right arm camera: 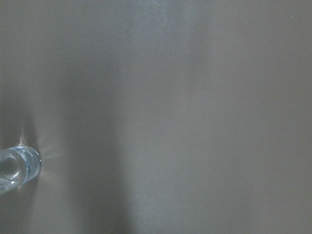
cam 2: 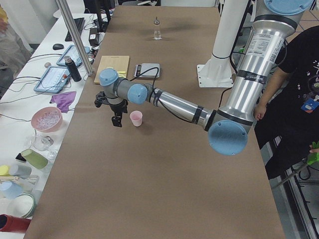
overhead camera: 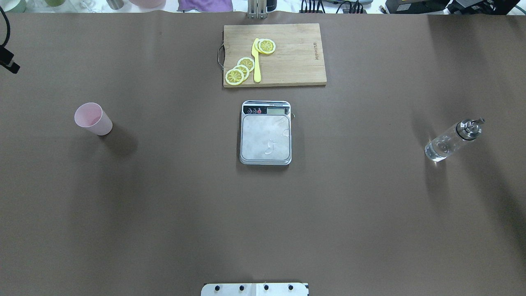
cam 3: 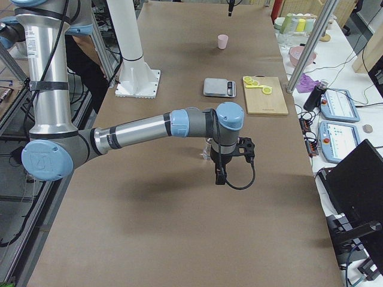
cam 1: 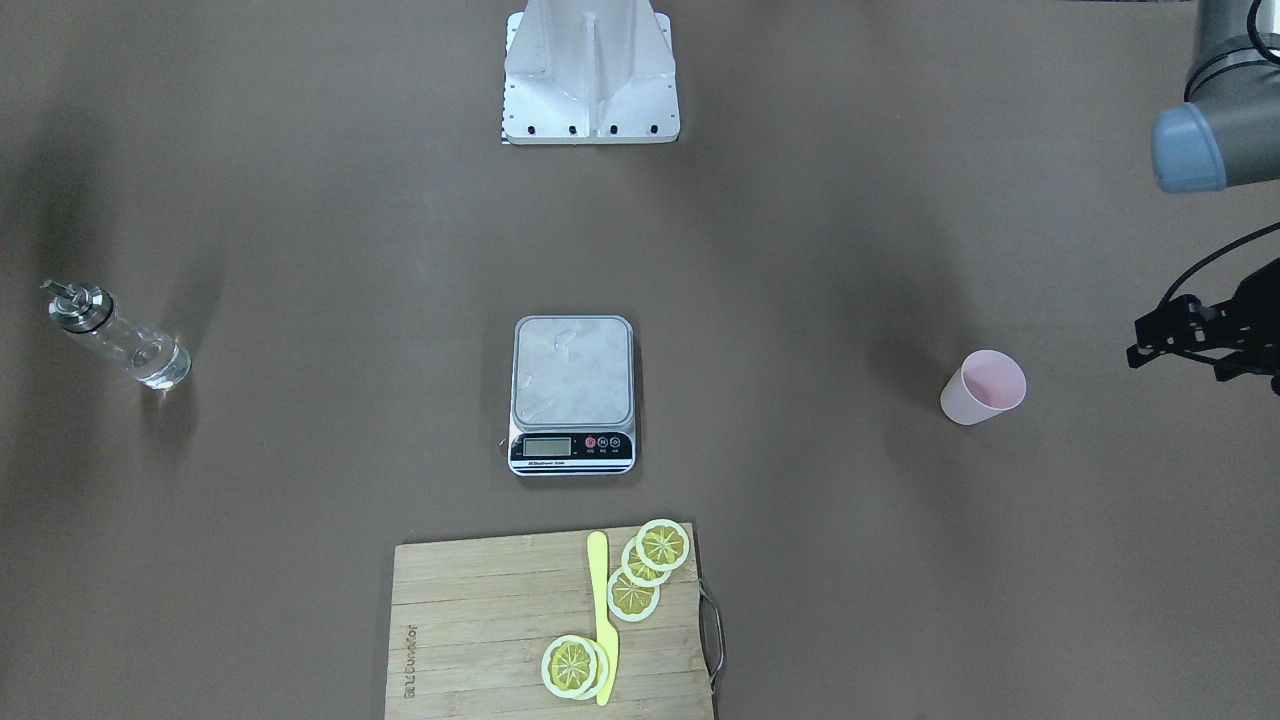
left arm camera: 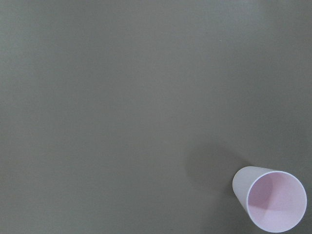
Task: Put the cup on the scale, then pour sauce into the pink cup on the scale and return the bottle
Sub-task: 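Move the left gripper down to the pink cup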
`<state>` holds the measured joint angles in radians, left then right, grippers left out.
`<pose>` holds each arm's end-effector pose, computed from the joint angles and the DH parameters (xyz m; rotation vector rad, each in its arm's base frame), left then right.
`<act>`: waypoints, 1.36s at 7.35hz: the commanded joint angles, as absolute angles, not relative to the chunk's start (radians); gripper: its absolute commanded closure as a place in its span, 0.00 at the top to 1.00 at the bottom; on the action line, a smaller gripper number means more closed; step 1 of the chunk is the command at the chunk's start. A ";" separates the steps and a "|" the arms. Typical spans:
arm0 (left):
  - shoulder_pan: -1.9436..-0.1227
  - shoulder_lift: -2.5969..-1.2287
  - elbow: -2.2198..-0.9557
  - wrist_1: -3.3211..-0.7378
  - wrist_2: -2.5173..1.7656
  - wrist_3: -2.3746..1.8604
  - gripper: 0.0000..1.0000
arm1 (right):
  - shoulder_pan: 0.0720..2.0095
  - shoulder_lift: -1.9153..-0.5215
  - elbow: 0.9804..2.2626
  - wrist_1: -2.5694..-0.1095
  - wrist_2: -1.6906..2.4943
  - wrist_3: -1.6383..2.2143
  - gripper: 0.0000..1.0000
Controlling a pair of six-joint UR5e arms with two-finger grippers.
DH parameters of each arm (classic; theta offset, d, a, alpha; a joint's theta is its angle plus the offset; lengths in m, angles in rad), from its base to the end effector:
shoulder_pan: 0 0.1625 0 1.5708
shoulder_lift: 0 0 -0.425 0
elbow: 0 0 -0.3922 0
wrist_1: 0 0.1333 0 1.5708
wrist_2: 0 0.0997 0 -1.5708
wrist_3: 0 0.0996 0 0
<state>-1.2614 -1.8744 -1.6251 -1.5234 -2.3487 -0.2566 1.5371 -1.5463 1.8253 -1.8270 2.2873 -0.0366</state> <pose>0.1257 -0.6013 0.4678 0.0675 0.8236 0.1705 0.0514 -0.4908 0.5522 0.0229 -0.7166 -0.0754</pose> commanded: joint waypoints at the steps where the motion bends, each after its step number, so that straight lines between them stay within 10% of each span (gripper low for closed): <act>1: -1.215 -1.871 -1.631 -1.534 -2.345 -0.301 0.97 | 1.537 -1.546 1.825 -1.827 2.287 -0.037 1.00; 10: -1.088 -1.878 -1.522 -1.756 -2.318 -0.434 0.82 | 1.536 -1.532 1.825 -1.830 2.279 -0.037 1.00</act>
